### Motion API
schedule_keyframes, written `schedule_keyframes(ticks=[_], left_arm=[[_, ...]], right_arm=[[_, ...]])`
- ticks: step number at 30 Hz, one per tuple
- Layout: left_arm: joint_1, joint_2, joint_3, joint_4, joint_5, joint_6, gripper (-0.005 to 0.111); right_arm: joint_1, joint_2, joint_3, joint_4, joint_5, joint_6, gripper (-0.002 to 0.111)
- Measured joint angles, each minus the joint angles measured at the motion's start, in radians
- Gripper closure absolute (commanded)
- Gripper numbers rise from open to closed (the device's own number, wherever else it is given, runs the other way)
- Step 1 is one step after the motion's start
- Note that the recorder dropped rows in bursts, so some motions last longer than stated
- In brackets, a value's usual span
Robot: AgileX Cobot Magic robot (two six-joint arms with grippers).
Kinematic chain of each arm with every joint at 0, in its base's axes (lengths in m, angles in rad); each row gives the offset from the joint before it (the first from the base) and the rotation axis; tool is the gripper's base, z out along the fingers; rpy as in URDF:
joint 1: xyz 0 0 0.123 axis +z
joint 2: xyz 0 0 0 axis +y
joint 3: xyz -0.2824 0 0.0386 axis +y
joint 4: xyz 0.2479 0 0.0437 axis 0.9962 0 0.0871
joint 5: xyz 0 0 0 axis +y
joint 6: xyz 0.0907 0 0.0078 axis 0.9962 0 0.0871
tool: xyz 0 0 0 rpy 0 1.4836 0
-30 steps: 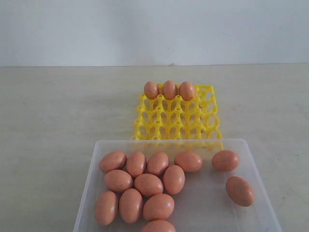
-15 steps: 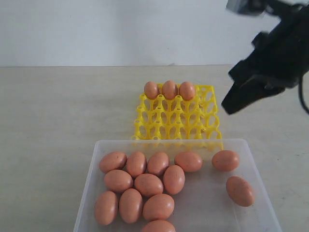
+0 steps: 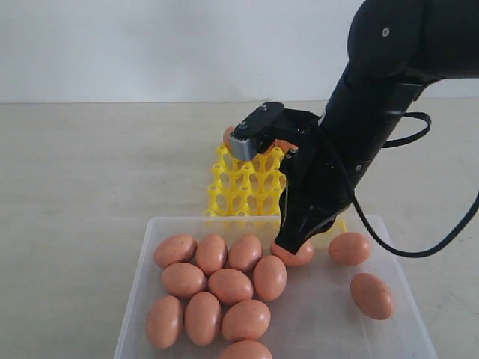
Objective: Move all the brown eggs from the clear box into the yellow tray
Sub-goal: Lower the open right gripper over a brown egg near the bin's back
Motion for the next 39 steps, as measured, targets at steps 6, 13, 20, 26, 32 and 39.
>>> schedule_keyframes(ticks=[6,13,20,26,32,39], left_arm=[[0.000,0.000,0.000,0.000,0.000,0.000,0.103],[0.000,0.000,0.000,0.000,0.000,0.000,0.103],[0.000,0.000,0.000,0.000,0.000,0.000,0.103],[0.000,0.000,0.000,0.000,0.000,0.000,0.103],[0.000,0.000,0.000,0.000,0.000,0.000,0.103],[0.000,0.000,0.000,0.000,0.000,0.000,0.103]], right_arm=[[0.036,0.032,0.000,-0.026,-0.025,0.014,0.060],[0.040,0.053,0.000,-0.100,-0.035,0.009,0.060],[0.040,0.053,0.000,-0.160,-0.052,-0.143,0.060],[0.040,0.053,0.000,-0.166,-0.171,-0.364,0.060],[0.040,0.091,0.000,-0.168,-0.243,-0.406,0.060],[0.040,0.159,0.000,-0.170,-0.233,-0.395,0.060]])
